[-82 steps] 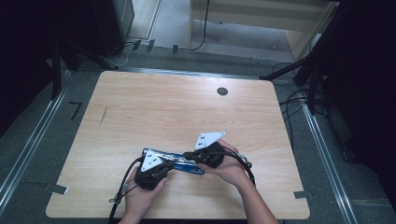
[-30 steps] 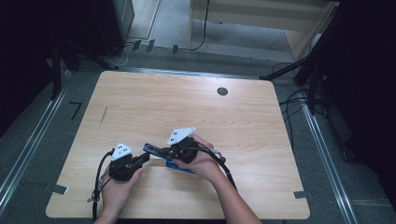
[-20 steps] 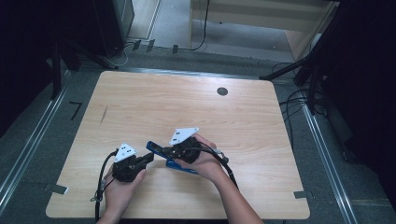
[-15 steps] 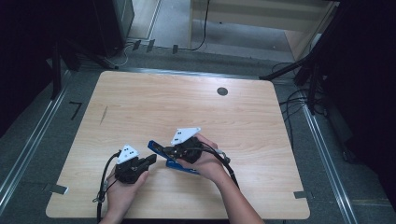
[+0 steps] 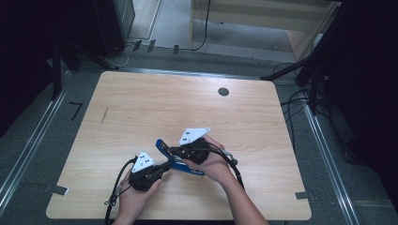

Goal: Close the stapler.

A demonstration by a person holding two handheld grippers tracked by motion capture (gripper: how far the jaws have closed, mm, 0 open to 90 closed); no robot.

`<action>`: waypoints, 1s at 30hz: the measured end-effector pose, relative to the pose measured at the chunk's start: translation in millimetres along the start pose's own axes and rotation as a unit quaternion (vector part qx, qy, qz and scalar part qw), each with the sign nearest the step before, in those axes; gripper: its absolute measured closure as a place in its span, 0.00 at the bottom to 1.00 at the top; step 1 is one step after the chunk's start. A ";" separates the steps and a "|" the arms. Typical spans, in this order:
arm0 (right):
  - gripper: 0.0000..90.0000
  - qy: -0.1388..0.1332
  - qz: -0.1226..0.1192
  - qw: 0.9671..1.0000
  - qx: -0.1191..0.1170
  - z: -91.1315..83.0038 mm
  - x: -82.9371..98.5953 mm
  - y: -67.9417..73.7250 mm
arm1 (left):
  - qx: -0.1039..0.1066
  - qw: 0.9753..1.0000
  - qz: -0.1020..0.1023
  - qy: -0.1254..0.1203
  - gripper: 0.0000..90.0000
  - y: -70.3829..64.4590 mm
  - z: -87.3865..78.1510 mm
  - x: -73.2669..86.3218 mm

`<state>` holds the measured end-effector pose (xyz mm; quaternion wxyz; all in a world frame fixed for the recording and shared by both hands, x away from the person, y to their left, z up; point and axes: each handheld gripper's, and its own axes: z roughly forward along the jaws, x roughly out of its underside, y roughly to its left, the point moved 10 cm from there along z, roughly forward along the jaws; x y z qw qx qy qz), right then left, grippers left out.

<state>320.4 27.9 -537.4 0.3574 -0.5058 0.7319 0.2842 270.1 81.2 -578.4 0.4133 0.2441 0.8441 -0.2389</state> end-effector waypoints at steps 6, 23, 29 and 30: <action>1.00 -0.007 0.013 1.000 0.000 -8.4 3.2 -2.7 | 0.010 1.000 0.019 0.001 1.00 -13.4 9.9 1.2; 1.00 -0.019 0.025 0.999 0.007 -21.2 13.5 -9.3 | 0.002 0.999 0.041 -0.002 1.00 -20.3 25.6 -3.0; 1.00 -0.021 0.027 0.999 0.008 -22.0 11.9 -8.9 | 0.000 0.999 0.047 0.000 1.00 -21.2 26.3 -2.7; 1.00 -0.021 0.026 0.999 0.008 -22.5 11.3 -8.9 | -0.001 0.999 0.047 -0.001 1.00 -21.0 26.3 -2.7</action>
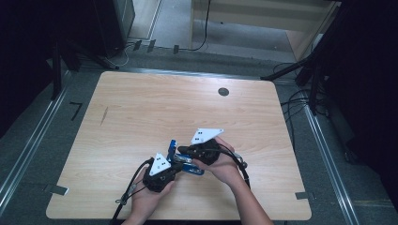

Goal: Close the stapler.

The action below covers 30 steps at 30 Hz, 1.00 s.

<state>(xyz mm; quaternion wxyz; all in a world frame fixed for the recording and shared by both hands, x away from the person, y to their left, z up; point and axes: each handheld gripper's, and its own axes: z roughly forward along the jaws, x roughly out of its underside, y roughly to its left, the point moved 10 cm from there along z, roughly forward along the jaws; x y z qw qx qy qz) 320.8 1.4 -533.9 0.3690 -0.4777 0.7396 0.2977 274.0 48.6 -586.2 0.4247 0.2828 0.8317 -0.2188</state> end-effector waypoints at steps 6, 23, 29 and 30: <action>1.00 -0.008 0.004 1.000 0.004 -3.0 -3.1 -3.8 | 0.001 1.000 -0.002 0.001 1.00 -0.1 0.2 0.1; 1.00 -0.052 0.023 0.998 0.022 -22.1 -54.9 -9.5 | -0.005 1.000 0.005 0.006 1.00 -0.6 1.0 1.1; 1.00 -0.053 0.010 0.998 0.012 -14.2 -68.4 1.0 | -0.004 1.000 0.008 0.007 1.00 -0.9 1.1 1.2; 1.00 -0.052 0.010 0.999 0.010 -13.4 -69.2 2.6 | -0.004 1.000 0.008 0.008 1.00 -1.2 1.1 1.3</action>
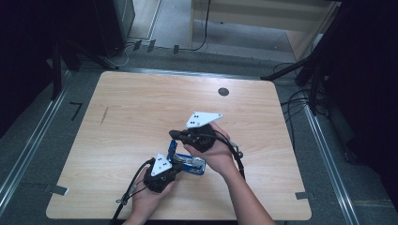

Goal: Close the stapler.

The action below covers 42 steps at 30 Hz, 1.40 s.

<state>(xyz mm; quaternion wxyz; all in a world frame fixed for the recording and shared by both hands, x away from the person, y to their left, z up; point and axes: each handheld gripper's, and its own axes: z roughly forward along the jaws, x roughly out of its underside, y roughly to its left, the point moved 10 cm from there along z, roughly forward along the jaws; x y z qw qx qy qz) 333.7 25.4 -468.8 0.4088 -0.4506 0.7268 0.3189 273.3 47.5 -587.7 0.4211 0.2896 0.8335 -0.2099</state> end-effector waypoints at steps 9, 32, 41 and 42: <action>1.00 0.011 -0.015 1.000 -0.012 4.5 0.2 10.8 | -0.003 1.000 0.004 0.000 1.00 0.2 -0.1 0.1; 1.00 0.012 0.008 1.000 0.009 -18.0 39.1 -5.5 | -0.001 1.000 0.001 0.001 1.00 -0.2 0.3 0.3; 1.00 0.009 0.021 1.000 0.016 -25.8 60.2 -10.4 | -0.001 1.000 0.001 0.002 1.00 -0.1 0.2 0.4; 1.00 0.009 0.023 1.000 0.017 -26.8 62.5 -11.0 | -0.001 1.000 0.001 0.002 1.00 0.0 0.2 0.4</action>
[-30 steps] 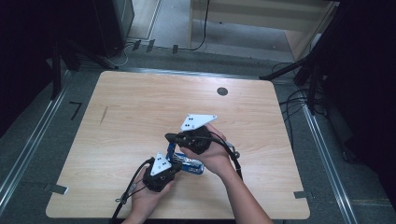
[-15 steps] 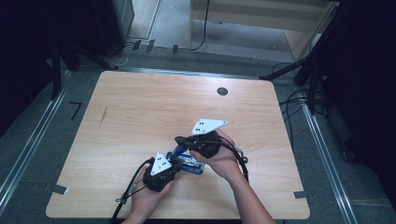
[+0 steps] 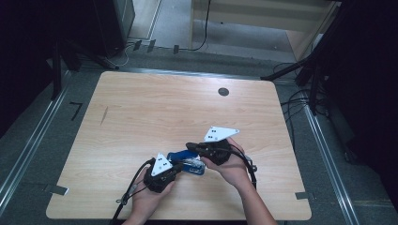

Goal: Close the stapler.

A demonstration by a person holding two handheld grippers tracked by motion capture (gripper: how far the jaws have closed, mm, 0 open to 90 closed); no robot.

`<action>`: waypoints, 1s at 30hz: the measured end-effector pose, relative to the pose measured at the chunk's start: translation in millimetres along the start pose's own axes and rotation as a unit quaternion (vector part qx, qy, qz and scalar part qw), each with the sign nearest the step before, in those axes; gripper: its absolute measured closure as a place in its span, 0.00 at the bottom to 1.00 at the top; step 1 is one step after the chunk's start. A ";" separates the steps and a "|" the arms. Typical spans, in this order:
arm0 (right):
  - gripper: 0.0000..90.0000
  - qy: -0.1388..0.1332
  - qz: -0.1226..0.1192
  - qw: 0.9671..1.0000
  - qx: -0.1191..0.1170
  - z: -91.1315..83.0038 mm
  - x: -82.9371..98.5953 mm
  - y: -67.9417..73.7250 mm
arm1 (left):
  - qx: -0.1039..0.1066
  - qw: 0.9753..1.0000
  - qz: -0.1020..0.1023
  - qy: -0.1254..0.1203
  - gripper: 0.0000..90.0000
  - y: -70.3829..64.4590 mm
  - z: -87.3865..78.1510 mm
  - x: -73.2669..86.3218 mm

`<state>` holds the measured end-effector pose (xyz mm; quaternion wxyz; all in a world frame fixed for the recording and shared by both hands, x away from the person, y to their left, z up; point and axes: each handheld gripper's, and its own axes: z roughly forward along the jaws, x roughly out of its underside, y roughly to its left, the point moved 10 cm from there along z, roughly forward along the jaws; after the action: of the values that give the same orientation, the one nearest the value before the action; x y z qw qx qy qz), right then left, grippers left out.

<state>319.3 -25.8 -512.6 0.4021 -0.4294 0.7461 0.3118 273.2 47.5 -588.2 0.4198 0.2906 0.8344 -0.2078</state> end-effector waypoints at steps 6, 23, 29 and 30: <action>1.00 -0.001 0.008 1.000 0.004 -4.6 12.6 -3.8 | 0.001 1.000 0.001 0.000 1.00 -0.3 -0.1 0.1; 1.00 0.016 0.019 0.999 0.021 -8.7 45.8 -9.7 | 0.004 1.000 0.001 0.005 1.00 0.4 -0.9 1.2; 1.00 0.009 0.026 0.999 0.020 -14.1 50.1 -10.0 | 0.005 1.000 -0.001 0.005 1.00 0.4 -0.8 1.3; 1.00 0.010 0.023 0.999 0.023 -14.6 50.6 -9.4 | 0.005 1.000 -0.002 0.006 1.00 0.5 -0.8 1.3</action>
<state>307.3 -61.4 -550.6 0.3971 -0.4060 0.7666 0.2995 272.5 48.7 -588.9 0.4132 0.2926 0.8361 -0.2114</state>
